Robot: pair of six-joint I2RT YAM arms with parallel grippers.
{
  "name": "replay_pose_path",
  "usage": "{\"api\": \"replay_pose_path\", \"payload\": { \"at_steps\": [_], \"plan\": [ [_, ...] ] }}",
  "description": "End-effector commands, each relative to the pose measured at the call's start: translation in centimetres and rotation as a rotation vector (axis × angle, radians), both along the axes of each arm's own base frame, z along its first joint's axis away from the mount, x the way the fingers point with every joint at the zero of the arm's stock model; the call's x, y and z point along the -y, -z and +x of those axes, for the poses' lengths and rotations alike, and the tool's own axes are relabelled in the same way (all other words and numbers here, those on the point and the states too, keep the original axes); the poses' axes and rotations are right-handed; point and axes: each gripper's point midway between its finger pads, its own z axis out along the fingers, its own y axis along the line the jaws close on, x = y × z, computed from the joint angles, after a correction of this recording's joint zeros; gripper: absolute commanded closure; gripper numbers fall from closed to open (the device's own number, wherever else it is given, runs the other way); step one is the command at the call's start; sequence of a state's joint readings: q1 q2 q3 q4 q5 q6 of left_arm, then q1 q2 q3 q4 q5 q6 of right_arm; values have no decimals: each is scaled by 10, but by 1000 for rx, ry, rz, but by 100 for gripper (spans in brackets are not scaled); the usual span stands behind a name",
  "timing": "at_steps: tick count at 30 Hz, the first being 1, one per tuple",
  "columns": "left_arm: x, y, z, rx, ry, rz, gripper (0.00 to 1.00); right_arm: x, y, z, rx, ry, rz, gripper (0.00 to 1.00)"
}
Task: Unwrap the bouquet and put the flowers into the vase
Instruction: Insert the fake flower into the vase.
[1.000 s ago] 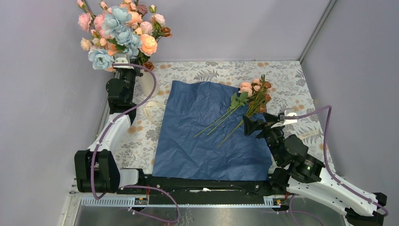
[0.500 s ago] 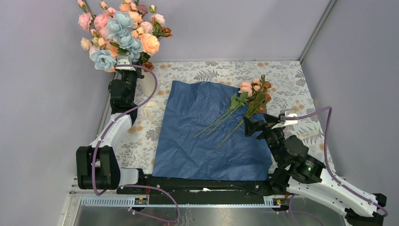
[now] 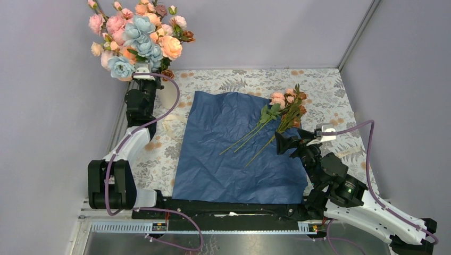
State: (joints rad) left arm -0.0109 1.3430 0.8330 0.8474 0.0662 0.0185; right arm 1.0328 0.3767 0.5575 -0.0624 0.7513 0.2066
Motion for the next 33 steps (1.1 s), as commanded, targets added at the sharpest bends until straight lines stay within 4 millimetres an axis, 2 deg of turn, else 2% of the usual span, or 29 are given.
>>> {"api": "replay_pose_path", "payload": {
  "at_steps": [1,23,28,33],
  "plan": [
    [-5,49,10,-144,-22,6,100,6,-5,2,10,34,33,1],
    [-2,92,22,-259,-6,19,100,3,-3,2,5,26,36,1],
    [-3,88,21,-253,-7,14,99,4,-4,2,7,29,41,1],
    [-3,74,19,-232,-8,7,88,3,-5,2,8,24,41,1]
  ]
}}
